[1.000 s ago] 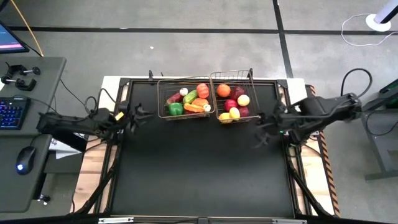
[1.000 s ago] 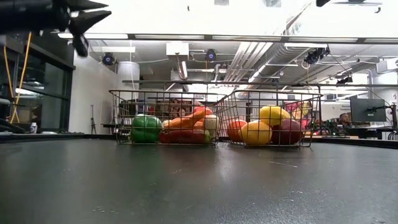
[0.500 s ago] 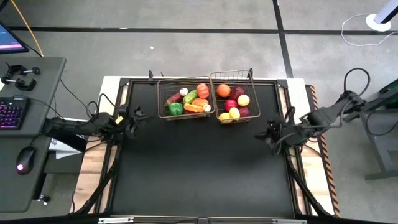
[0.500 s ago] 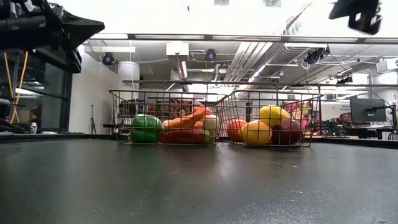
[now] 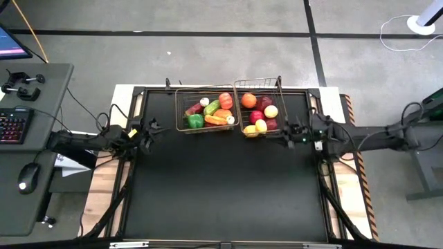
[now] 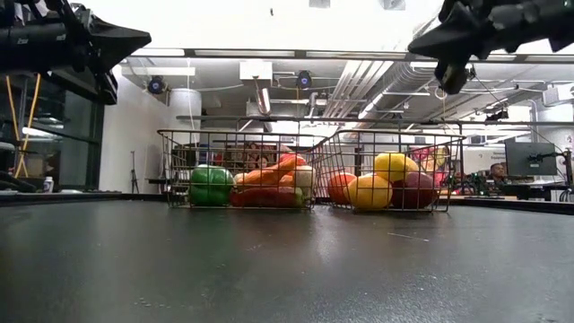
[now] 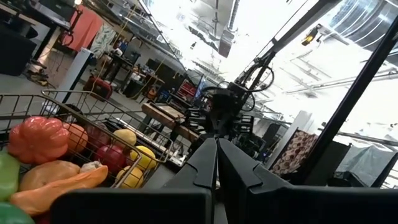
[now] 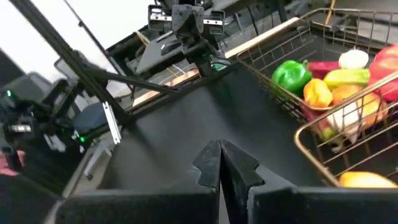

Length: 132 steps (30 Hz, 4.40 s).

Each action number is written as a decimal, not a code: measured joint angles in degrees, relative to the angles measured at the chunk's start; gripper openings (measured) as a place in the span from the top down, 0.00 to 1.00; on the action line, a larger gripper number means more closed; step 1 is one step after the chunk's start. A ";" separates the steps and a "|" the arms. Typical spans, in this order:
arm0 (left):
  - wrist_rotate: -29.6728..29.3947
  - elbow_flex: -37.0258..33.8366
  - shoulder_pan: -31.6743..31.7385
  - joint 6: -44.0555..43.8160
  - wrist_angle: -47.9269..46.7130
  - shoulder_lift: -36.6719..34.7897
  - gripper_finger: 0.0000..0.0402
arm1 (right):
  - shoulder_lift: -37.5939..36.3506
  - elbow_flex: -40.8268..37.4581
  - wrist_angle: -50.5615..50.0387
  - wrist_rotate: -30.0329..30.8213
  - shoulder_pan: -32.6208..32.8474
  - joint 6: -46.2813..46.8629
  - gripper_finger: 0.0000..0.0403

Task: Sort produce into baskets
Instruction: Return to Home Position

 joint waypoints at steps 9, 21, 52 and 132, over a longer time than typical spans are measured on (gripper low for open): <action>0.00 0.00 0.00 0.06 -0.06 0.00 0.99 | -3.78 -5.84 0.14 -8.47 -5.58 -7.82 1.00; 0.00 0.02 0.00 0.06 -0.07 0.00 0.99 | -20.95 -17.09 4.11 -1.80 -5.54 -6.70 1.00; -0.02 0.02 -0.02 -0.01 -0.08 0.00 0.99 | -32.42 -25.01 0.12 3.82 -3.01 -11.90 1.00; 14.94 0.17 -0.57 22.05 -21.92 -5.98 0.99 | -37.10 -25.05 0.30 4.54 -1.17 -10.51 1.00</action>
